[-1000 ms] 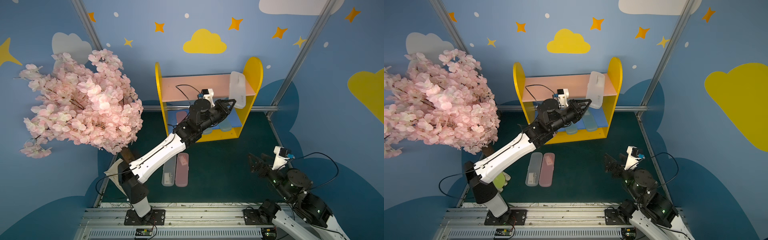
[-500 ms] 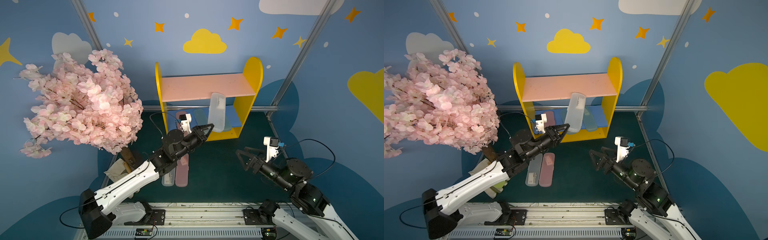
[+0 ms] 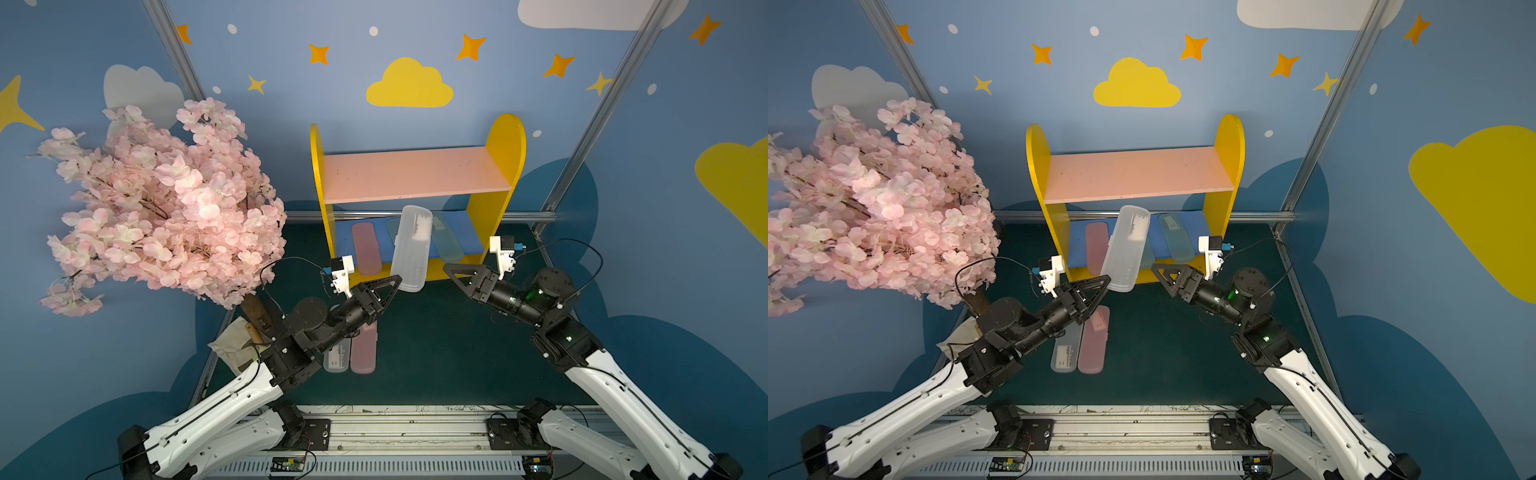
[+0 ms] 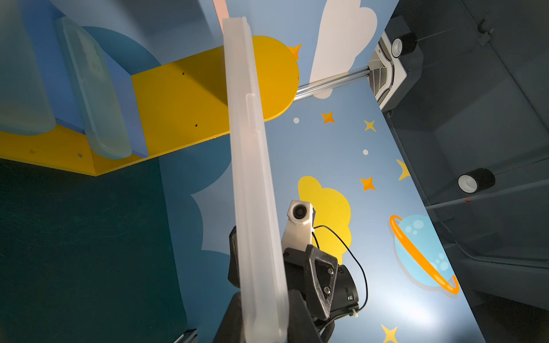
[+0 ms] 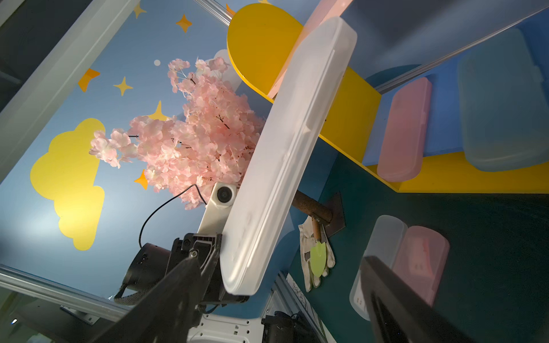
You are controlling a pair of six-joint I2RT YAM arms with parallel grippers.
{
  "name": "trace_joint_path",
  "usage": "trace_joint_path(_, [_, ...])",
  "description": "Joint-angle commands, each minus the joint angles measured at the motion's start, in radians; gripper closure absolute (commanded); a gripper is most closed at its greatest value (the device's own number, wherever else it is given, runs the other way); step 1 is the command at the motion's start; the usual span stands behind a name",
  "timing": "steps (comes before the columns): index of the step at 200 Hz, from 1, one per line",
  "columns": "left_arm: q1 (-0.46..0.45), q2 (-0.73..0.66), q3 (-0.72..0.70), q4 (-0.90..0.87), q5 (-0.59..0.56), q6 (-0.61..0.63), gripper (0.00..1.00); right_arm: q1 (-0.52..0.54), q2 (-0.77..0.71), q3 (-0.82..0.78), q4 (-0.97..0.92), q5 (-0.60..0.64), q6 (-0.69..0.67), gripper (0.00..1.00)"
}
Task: Remove the pencil cases from the shelf
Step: Place the pencil case at the center of the board.
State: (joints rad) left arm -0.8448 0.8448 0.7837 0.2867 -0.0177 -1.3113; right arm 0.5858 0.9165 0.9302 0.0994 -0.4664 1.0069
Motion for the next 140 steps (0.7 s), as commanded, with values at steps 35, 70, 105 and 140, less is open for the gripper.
trace_joint_path(35, [-0.003,-0.044,-0.017,0.044,0.028,-0.008,0.97,0.008,0.109,0.068,0.139,-0.076,0.153,0.2])
trace_joint_path(70, [-0.003,-0.039,-0.017,0.053,0.041,-0.008,0.97,0.019,0.162,0.079,0.192,-0.067,0.198,0.28])
trace_joint_path(105, [-0.003,-0.038,-0.014,0.053,0.047,-0.005,0.97,0.043,0.211,0.105,0.218,-0.074,0.21,0.31])
trace_joint_path(140, [-0.004,-0.039,-0.017,0.053,0.055,-0.004,0.97,0.058,0.25,0.123,0.254,-0.092,0.233,0.41])
